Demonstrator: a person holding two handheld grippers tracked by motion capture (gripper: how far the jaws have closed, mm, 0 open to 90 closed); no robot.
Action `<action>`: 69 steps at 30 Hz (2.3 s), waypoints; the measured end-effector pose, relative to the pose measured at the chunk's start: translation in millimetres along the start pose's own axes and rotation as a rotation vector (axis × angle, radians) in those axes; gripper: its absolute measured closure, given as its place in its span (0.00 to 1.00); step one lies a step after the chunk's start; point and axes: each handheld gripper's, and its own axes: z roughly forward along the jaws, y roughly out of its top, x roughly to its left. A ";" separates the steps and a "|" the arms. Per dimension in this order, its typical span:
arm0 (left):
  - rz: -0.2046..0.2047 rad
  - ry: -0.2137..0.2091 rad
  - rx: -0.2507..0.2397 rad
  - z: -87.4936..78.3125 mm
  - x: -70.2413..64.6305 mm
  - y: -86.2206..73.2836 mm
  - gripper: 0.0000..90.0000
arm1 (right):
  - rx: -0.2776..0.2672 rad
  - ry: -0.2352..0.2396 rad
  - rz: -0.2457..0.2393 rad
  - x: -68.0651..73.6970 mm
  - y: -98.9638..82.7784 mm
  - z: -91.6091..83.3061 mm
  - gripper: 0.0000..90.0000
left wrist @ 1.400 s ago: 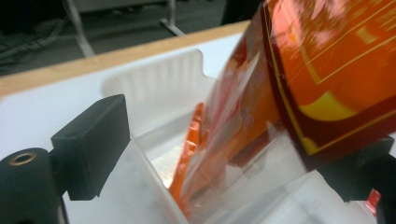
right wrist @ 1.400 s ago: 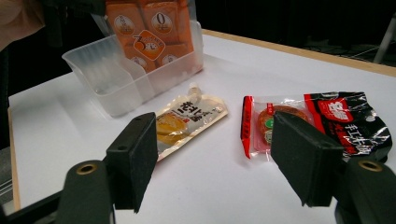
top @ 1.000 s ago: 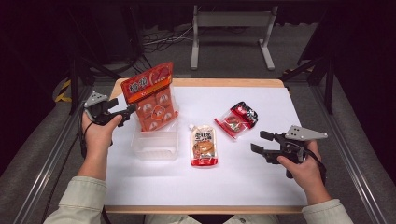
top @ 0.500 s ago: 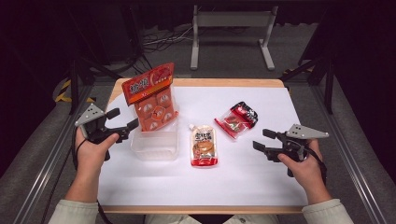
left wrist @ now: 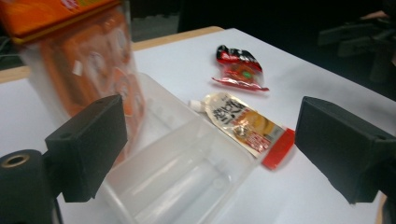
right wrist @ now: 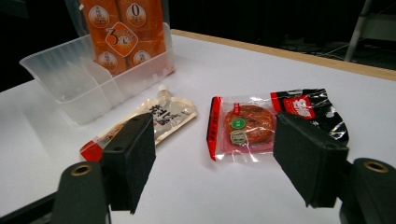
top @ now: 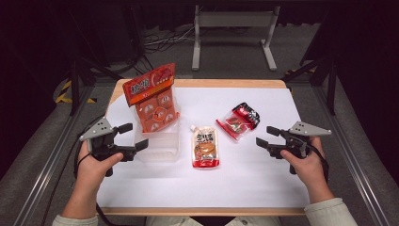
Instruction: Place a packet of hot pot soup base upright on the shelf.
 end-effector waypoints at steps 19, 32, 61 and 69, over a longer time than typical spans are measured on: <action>-0.010 -0.008 0.030 -0.8 -7.2 -10.7 0.11 | 0.068 -0.081 0.050 -39.9 11.0 42.2 0.30; -0.039 0.066 0.008 -17.2 -6.5 -23.5 0.12 | 0.120 -0.128 0.076 -65.9 18.2 71.8 0.27; -0.048 0.058 -0.022 -13.6 -1.7 -50.4 0.11 | 0.167 -0.154 0.244 -113.4 -5.4 108.5 0.26; -0.058 0.051 -0.011 -11.3 -1.2 -52.8 0.12 | 0.222 -0.152 0.259 -113.2 -12.7 117.6 0.27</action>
